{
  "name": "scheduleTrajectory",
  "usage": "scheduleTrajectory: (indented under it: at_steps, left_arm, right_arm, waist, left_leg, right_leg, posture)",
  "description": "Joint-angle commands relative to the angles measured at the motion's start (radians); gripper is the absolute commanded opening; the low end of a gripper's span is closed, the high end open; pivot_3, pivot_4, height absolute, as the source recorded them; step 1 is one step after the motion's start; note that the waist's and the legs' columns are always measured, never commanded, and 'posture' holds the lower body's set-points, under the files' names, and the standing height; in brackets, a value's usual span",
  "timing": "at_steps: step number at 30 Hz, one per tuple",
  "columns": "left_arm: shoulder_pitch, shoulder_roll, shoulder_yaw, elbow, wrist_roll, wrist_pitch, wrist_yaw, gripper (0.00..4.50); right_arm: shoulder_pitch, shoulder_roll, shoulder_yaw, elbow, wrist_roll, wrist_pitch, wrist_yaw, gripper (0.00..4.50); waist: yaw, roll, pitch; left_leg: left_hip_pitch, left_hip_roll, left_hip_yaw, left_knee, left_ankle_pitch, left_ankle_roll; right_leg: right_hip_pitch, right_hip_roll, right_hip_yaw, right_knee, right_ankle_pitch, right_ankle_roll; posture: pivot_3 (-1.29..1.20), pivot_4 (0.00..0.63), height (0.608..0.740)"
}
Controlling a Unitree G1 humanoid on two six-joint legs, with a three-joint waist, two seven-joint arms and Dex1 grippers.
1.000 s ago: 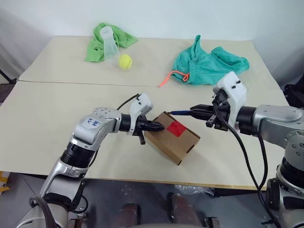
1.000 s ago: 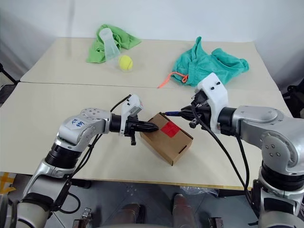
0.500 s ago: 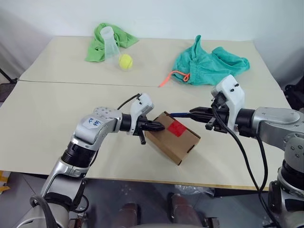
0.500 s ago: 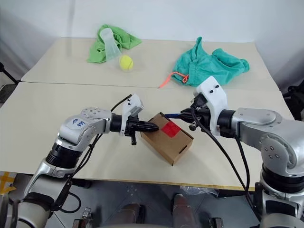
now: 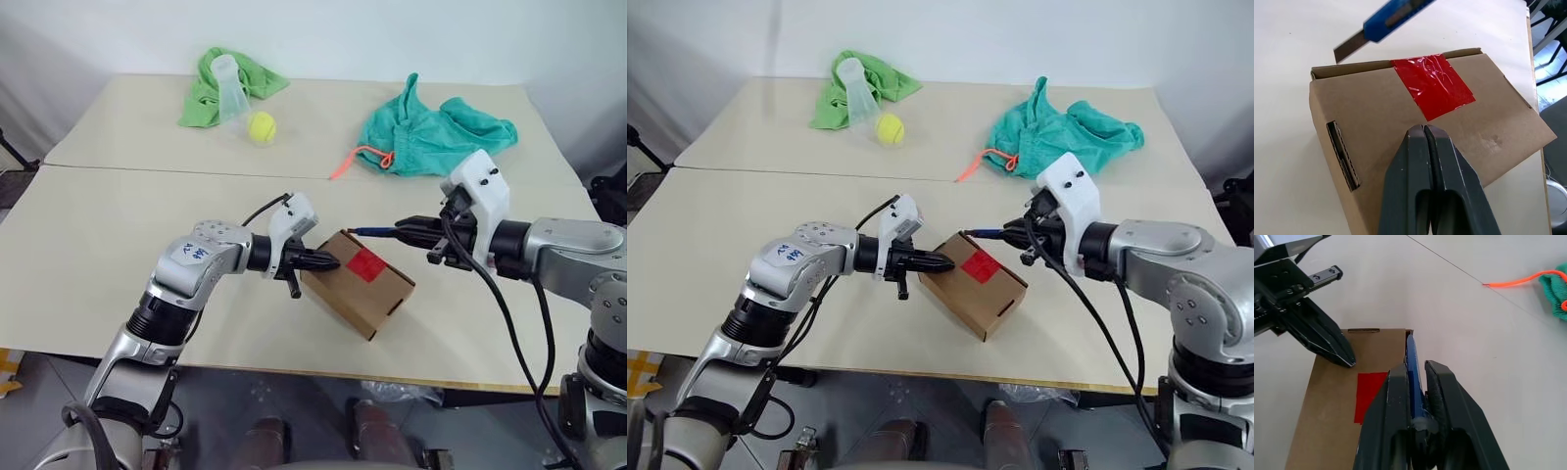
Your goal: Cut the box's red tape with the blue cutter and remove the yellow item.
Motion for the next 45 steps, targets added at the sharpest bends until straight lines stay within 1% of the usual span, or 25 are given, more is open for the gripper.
scheduleTrajectory:
  at_steps: [1, 14, 24, 35, 42, 45]
  left_arm:
    - [0.001, 0.004, -0.015, -0.006, 0.011, 0.003, -0.006, 0.04]
    - [0.008, 0.009, -0.019, -0.012, 0.013, 0.000, -0.012, 0.04]
    - [0.006, 0.006, -0.021, -0.006, 0.017, -0.002, -0.012, 0.04]
    - [0.005, 0.001, -0.021, 0.001, 0.019, -0.002, -0.008, 0.04]
    - [0.000, -0.005, -0.023, 0.010, 0.023, -0.004, -0.005, 0.04]
    - [-0.003, -0.008, -0.025, 0.017, 0.027, -0.009, -0.005, 0.04]
  right_arm:
    - [0.008, -0.016, -0.011, -0.016, 0.008, -0.018, -0.001, 0.19]
    - [0.016, -0.008, -0.040, -0.046, 0.049, -0.006, -0.013, 0.19]
    - [0.044, -0.018, -0.017, -0.057, 0.057, -0.002, -0.010, 0.19]
    - [0.057, -0.062, -0.016, -0.070, 0.084, 0.007, 0.007, 0.19]
    - [0.026, -0.068, -0.027, -0.066, 0.112, -0.002, 0.004, 0.19]
    - [0.003, -0.067, -0.028, -0.053, 0.100, -0.011, -0.009, 0.19]
  waist:
    - [0.003, 0.000, 0.000]
    - [0.003, 0.000, 0.000]
    - [0.003, 0.000, 0.000]
    - [0.004, 0.000, 0.000]
    - [0.004, 0.000, 0.000]
    - [0.004, 0.000, 0.000]
  left_leg:
    - [0.000, 0.000, 0.000, 0.000, 0.000, 0.000]
    - [0.000, 0.000, 0.000, 0.000, 0.000, 0.000]
    - [0.000, 0.000, 0.000, 0.000, 0.000, 0.000]
    - [0.000, 0.000, 0.000, 0.000, 0.000, 0.000]
    - [0.000, -0.001, 0.000, 0.000, 0.000, 0.001]
    - [0.000, -0.001, 0.000, 0.000, 0.000, 0.001]
  right_leg:
    - [0.000, 0.000, 0.000, 0.000, 0.000, 0.000]
    - [0.000, 0.000, 0.000, 0.000, 0.000, 0.000]
    - [0.000, 0.000, 0.000, 0.000, 0.000, 0.000]
    - [0.001, 0.000, 0.000, 0.000, 0.000, 0.000]
    - [0.001, 0.000, 0.000, 0.000, 0.000, 0.000]
    - [0.001, 0.000, 0.000, 0.000, 0.000, 0.000]
  posture:
    - [0.00, 0.150, 0.740]
    - [0.00, 0.150, 0.740]
    - [0.00, 0.150, 0.740]
    - [0.00, 0.150, 0.740]
    - [0.00, 0.150, 0.740]
    - [0.00, 0.150, 0.740]
